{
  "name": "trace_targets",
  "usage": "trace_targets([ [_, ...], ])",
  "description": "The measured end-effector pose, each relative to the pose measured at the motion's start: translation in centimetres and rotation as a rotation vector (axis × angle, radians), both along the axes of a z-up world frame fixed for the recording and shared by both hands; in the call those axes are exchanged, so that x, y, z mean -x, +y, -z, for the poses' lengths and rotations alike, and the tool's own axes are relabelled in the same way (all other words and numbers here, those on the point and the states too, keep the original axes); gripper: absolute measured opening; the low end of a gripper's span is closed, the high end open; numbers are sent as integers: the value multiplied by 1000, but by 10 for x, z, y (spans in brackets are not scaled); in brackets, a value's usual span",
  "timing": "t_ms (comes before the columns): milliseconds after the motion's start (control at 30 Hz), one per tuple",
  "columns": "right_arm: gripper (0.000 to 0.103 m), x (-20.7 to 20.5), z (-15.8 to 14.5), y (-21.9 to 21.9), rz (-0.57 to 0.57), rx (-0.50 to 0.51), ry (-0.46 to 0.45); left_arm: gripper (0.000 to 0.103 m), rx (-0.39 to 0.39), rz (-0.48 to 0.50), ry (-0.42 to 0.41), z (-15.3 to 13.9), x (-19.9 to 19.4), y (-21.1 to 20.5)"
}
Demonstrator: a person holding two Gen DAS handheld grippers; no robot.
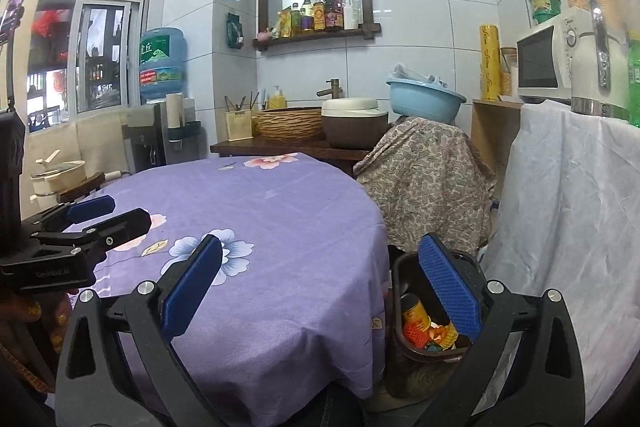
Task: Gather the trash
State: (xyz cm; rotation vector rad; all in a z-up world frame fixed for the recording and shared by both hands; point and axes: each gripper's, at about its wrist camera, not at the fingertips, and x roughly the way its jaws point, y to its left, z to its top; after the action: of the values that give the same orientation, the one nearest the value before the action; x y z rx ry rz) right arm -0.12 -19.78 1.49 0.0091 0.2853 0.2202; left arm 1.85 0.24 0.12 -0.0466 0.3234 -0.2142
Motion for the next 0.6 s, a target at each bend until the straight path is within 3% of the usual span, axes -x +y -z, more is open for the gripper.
trace_targets([
  [600,97,-2,-2,-3,2,2,8,97,4,9,-5,-1,3,-1],
])
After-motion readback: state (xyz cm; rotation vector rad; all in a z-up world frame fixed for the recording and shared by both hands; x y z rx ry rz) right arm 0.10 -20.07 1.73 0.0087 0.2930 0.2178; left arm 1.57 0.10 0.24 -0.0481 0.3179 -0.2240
